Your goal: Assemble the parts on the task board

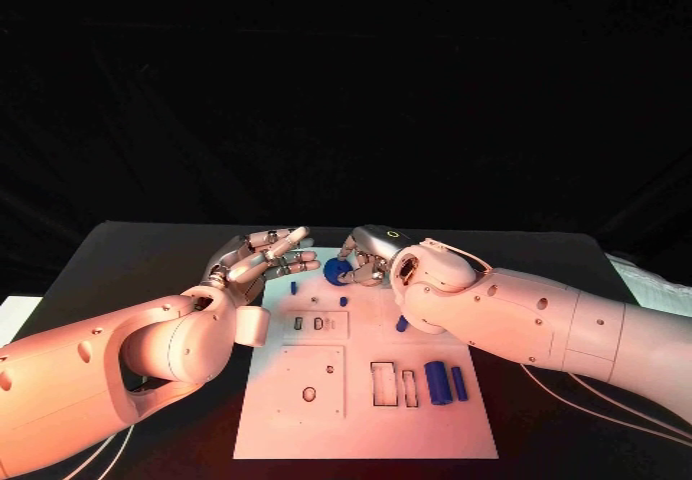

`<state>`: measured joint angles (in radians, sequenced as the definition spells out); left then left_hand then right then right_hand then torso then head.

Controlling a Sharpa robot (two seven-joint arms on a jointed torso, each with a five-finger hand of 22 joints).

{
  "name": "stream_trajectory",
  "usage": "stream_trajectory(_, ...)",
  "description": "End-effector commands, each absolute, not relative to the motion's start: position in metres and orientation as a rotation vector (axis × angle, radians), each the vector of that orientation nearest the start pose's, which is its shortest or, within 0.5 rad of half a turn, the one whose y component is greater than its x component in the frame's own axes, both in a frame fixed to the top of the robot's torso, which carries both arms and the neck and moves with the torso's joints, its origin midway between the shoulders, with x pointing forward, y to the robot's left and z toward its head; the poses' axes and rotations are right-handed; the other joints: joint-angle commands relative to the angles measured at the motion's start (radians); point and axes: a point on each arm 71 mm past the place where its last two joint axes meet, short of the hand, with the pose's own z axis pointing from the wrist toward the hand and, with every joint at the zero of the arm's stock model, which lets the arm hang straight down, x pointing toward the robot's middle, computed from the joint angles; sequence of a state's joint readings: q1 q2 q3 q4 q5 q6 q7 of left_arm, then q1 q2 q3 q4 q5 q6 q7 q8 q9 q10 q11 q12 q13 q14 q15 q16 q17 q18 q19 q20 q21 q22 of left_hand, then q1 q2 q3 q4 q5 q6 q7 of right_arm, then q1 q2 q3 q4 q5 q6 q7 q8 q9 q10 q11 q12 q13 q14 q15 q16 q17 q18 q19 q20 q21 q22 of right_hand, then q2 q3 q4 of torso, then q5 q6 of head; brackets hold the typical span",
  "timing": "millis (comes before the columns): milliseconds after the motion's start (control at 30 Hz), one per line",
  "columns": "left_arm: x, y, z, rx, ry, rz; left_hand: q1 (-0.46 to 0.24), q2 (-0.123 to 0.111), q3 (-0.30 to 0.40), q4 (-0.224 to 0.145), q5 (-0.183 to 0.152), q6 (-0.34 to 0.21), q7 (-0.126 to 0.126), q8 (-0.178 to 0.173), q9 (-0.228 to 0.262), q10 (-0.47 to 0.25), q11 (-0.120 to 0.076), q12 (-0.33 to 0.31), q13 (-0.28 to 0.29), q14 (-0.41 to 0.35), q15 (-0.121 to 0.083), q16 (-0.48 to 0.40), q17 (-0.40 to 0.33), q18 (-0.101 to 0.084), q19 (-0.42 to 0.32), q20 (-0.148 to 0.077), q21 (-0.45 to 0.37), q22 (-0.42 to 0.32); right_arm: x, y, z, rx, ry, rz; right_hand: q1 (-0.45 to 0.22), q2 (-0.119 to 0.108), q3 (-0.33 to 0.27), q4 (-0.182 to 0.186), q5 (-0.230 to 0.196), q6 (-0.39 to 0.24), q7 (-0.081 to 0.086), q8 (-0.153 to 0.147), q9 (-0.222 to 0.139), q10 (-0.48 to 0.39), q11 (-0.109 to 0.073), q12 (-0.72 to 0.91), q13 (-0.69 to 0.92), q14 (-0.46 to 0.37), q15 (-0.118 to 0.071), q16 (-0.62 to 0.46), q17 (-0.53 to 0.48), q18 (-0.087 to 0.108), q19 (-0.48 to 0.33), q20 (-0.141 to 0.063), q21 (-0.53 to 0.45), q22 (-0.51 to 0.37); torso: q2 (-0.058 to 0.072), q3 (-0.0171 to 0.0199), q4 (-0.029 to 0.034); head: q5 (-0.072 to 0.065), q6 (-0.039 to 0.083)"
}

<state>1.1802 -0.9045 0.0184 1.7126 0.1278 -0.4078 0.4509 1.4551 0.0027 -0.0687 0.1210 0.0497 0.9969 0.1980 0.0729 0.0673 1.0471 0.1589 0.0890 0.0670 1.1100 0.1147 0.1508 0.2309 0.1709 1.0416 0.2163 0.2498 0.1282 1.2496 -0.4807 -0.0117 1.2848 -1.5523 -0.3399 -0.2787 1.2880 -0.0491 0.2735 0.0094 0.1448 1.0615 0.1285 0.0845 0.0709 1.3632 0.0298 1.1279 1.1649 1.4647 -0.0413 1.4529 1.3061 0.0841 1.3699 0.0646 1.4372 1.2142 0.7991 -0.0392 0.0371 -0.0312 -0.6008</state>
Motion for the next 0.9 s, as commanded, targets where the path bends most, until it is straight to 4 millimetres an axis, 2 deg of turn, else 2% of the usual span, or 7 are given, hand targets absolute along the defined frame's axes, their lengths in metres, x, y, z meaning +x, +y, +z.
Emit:
stream_trajectory(33, 0.459, 0.190, -0.150, -1.229, 1.303, -1.680, -0.002, 0.007, -0.001, -0.005, -0.001, -0.001, 0.007, -0.006, -0.002, -0.004, 0.001, -0.006, -0.002, -0.007, 0.000, -0.006, 0.001, 0.007, -0.008, 0.000, -0.007, -0.001, 0.532, -0.085, -0.159, -0.177, 1.553, 0.568, -0.008, -0.008, 0.007, 0.001, -0.009, 0.021, -0.008, -0.009, 0.008, -0.017, 0.002, -0.027, -0.021, 0.057, 0.002, -0.007, -0.004, -0.009, -0.010, 0.005, -0.001, -0.005, 0.000, 0.0003, -0.0002, 0.000, -0.001)
stream_trajectory(233, 0.459, 0.190, -0.150, -1.229, 1.305, -1.682, -0.001, 0.007, -0.001, -0.006, -0.001, -0.001, 0.007, -0.006, -0.002, -0.004, 0.001, -0.007, -0.002, -0.007, 0.000, -0.007, 0.001, 0.007, -0.008, 0.000, -0.007, -0.002, 0.533, -0.083, -0.160, -0.172, 1.542, 0.569, -0.020, -0.025, 0.008, 0.003, -0.026, -0.023, 0.006, -0.024, -0.004, -0.055, 0.014, -0.101, -0.081, 0.053, 0.011, -0.015, -0.018, -0.006, -0.021, 0.013, -0.008, -0.021, 0.000, 0.0000, 0.0010, 0.000, -0.003)
stream_trajectory(500, 0.459, 0.189, -0.150, -1.229, 1.306, -1.684, -0.001, 0.007, -0.001, -0.006, -0.001, -0.001, 0.007, -0.006, -0.002, -0.004, 0.001, -0.007, -0.002, -0.007, 0.000, -0.007, 0.001, 0.007, -0.008, 0.000, -0.007, -0.002, 0.533, -0.080, -0.160, -0.174, 1.539, 0.580, -0.038, -0.056, -0.014, 0.011, -0.009, -0.116, 0.022, -0.025, -0.008, -0.098, 0.029, -0.181, -0.145, 0.047, 0.025, -0.032, -0.043, -0.002, -0.035, 0.026, -0.018, -0.042, -0.001, -0.0004, 0.0006, 0.000, -0.003)
stream_trajectory(733, 0.459, 0.190, -0.150, -1.229, 1.307, -1.682, 0.000, 0.008, -0.001, -0.008, -0.001, -0.002, 0.008, -0.007, -0.002, -0.005, 0.002, -0.008, -0.002, -0.007, 0.000, -0.007, 0.001, 0.007, -0.008, 0.000, -0.008, -0.002, 0.532, -0.084, -0.159, -0.163, 1.522, 0.586, -0.046, -0.063, -0.028, 0.018, -0.002, -0.126, 0.023, -0.023, -0.006, -0.106, 0.031, -0.198, -0.159, 0.045, 0.027, -0.037, -0.050, 0.000, -0.040, 0.029, -0.021, -0.049, -0.001, -0.0006, -0.0003, -0.003, -0.002)
stream_trajectory(833, 0.459, 0.190, -0.150, -1.230, 1.307, -1.681, 0.000, 0.008, -0.001, -0.008, -0.001, -0.002, 0.008, -0.007, -0.002, -0.005, 0.002, -0.008, -0.002, -0.007, 0.000, -0.007, 0.001, 0.007, -0.008, 0.000, -0.008, -0.002, 0.530, -0.087, -0.158, -0.158, 1.507, 0.598, -0.047, -0.064, -0.031, 0.020, 0.000, -0.127, 0.023, -0.022, -0.006, -0.105, 0.032, -0.196, -0.157, 0.045, 0.027, -0.038, -0.051, 0.000, -0.040, 0.029, -0.022, -0.049, 0.000, 0.0005, 0.0003, 0.001, -0.001)
stream_trajectory(900, 0.459, 0.190, -0.150, -1.230, 1.306, -1.681, 0.000, 0.008, -0.001, -0.008, -0.001, -0.002, 0.008, -0.007, -0.002, -0.005, 0.002, -0.008, -0.002, -0.007, 0.000, -0.007, 0.001, 0.007, -0.008, 0.000, -0.008, -0.002, 0.528, -0.090, -0.157, -0.153, 1.498, 0.612, -0.047, -0.064, -0.033, 0.021, 0.002, -0.127, 0.023, -0.022, -0.005, -0.104, 0.031, -0.195, -0.156, 0.045, 0.027, -0.038, -0.052, 0.000, -0.039, 0.030, -0.021, -0.048, 0.000, 0.0009, 0.0005, -0.003, 0.000)
